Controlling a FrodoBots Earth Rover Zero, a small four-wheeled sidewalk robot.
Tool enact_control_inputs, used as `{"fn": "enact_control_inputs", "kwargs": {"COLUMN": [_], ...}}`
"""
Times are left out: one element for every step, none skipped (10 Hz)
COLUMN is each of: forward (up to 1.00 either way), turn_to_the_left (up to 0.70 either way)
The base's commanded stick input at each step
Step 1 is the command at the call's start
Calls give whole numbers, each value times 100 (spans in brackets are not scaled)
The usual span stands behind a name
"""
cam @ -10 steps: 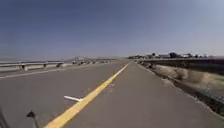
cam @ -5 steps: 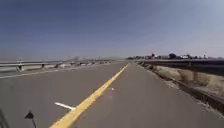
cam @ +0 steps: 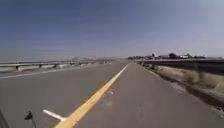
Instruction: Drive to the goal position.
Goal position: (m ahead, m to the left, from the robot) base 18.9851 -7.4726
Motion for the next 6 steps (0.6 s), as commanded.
{"fn": "enact_control_inputs", "kwargs": {"forward": [50, 50, 50, 50, 50, 50], "turn_to_the_left": [0, 0, 0, 0, 0, 0]}}
